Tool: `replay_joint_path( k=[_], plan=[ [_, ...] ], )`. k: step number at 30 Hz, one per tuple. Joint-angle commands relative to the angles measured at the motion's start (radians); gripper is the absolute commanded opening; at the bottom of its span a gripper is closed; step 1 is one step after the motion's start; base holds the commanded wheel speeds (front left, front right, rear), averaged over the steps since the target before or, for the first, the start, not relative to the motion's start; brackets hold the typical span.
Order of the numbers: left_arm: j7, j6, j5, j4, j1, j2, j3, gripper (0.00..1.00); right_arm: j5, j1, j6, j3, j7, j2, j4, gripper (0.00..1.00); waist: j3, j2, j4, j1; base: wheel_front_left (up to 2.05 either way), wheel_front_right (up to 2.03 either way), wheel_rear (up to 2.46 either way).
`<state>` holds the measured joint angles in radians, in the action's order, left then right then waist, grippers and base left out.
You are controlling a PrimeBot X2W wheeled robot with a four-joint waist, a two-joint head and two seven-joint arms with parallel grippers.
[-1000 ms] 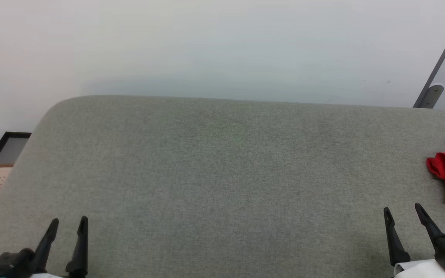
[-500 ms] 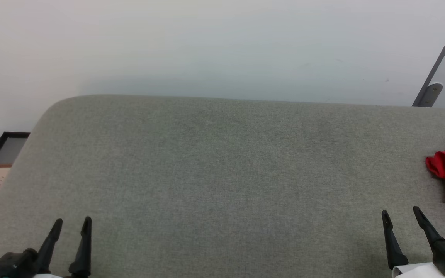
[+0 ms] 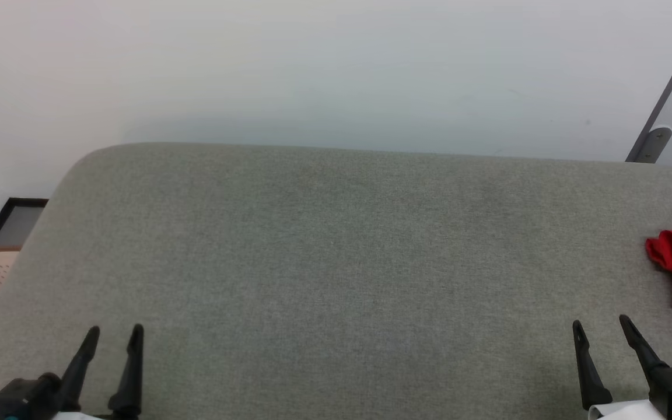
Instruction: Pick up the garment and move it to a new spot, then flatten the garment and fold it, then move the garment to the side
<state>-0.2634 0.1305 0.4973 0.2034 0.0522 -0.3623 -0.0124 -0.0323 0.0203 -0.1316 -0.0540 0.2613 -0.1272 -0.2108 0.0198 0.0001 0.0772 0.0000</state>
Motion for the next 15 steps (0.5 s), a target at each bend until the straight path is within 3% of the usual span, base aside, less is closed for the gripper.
replay_joint_path(
  k=[1,2,5,15],
  plan=[
    [-0.001,-0.001,-0.001,-0.012,0.012,0.001,-0.002,1.00,0.001,0.011,0.002,0.002,0.004,-0.001,-0.001,1.00,0.000,-0.0001,0.001,0.0000,0.00,0.00,0.00],
    [0.000,0.000,0.000,-0.006,0.001,0.003,-0.003,0.00,-0.001,0.003,0.000,0.000,0.000,0.000,-0.004,0.00,0.000,-0.0001,0.001,0.0000,0.00,0.00,0.00],
    [0.006,0.000,0.017,0.010,0.003,0.024,-0.008,0.00,-0.020,0.004,0.000,-0.007,-0.011,0.007,-0.028,0.00,0.000,-0.0001,0.000,0.0000,0.00,0.00,0.00],
    [0.057,0.000,0.168,0.014,-0.021,0.062,0.011,0.00,-0.236,-0.017,0.000,-0.017,-0.065,0.017,-0.030,0.00,-0.002,-0.0001,-0.006,0.0000,0.00,0.00,0.00]
  ],
)
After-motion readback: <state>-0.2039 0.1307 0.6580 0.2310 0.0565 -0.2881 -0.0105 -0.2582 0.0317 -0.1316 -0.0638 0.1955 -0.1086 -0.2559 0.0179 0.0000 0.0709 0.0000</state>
